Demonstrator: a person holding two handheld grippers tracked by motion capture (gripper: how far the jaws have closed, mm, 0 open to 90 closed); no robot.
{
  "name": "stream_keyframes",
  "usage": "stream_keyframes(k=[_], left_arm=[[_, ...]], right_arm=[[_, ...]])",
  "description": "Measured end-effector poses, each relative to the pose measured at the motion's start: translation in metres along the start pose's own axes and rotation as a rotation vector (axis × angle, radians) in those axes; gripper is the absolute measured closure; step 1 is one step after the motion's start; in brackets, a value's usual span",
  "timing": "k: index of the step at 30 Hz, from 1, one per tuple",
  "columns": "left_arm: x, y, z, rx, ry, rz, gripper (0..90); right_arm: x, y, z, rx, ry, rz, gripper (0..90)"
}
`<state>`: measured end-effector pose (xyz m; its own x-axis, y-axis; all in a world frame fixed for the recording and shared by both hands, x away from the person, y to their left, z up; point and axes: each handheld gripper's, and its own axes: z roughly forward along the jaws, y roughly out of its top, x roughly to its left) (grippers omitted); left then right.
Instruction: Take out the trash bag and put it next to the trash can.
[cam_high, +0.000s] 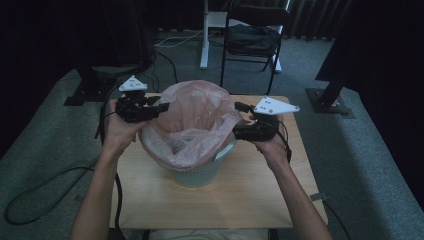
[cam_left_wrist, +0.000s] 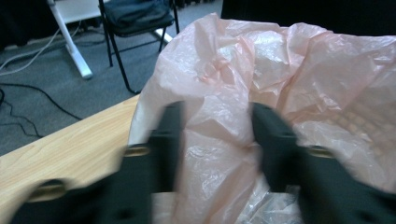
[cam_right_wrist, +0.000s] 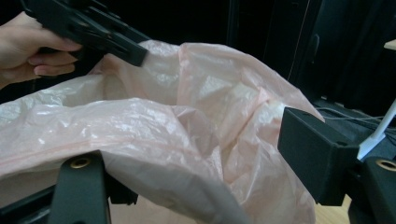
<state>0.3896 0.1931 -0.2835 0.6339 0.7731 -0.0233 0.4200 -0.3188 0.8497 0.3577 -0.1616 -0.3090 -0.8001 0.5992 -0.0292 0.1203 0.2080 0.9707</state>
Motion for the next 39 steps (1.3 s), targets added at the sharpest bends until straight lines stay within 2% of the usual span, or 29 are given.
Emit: stream_keyframes(k=[2,5,7,12,16,19,24,27,29,31,33,35,37,39], left_arm=[[-0.002,0.007,0.001,0.008,-0.016,0.003,79.8],[-0.006,0.017,0.002,0.029,-0.028,0.032,87.9],[-0.009,0.021,0.0,0.02,-0.039,0.041,88.7],[-0.025,0.031,-0.012,-0.05,-0.107,0.07,88.8],[-0.042,0.037,-0.01,-0.037,-0.151,0.126,88.7],[-0.055,0.041,-0.006,-0.028,-0.201,0.17,88.7],[-0.064,0.048,-0.001,-0.047,-0.292,0.174,88.7],[-0.065,0.049,0.004,-0.048,-0.349,0.157,88.7],[-0.063,0.049,0.005,-0.063,-0.394,0.136,88.7],[-0.062,0.048,0.004,-0.085,-0.43,0.131,88.7],[-0.062,0.048,0.004,-0.089,-0.431,0.13,88.5],[-0.061,0.048,0.003,-0.097,-0.438,0.124,85.5],[-0.059,0.048,0.0,-0.113,-0.442,0.114,79.5],[-0.056,0.047,-0.008,-0.151,-0.435,0.102,69.7]], right_arm=[[0.001,0.006,0.002,-0.002,0.003,-0.009,27.6],[0.003,0.013,0.009,0.009,0.016,-0.024,27.4],[0.005,0.016,0.015,0.026,0.031,-0.034,26.7],[0.007,0.022,0.033,0.067,0.049,-0.052,24.0],[0.009,0.03,0.046,0.099,0.063,-0.071,20.8],[0.014,0.036,0.056,0.127,0.068,-0.107,18.7],[0.018,0.045,0.075,0.161,0.107,-0.126,15.5],[0.025,0.049,0.08,0.164,0.14,-0.151,16.3],[0.029,0.05,0.082,0.164,0.145,-0.176,22.4],[0.031,0.05,0.084,0.178,0.157,-0.186,35.4],[0.032,0.049,0.085,0.176,0.148,-0.218,52.3],[0.033,0.049,0.084,0.167,0.15,-0.218,70.7],[0.032,0.049,0.083,0.164,0.143,-0.223,82.8],[0.031,0.049,0.081,0.164,0.119,-0.214,87.3]])
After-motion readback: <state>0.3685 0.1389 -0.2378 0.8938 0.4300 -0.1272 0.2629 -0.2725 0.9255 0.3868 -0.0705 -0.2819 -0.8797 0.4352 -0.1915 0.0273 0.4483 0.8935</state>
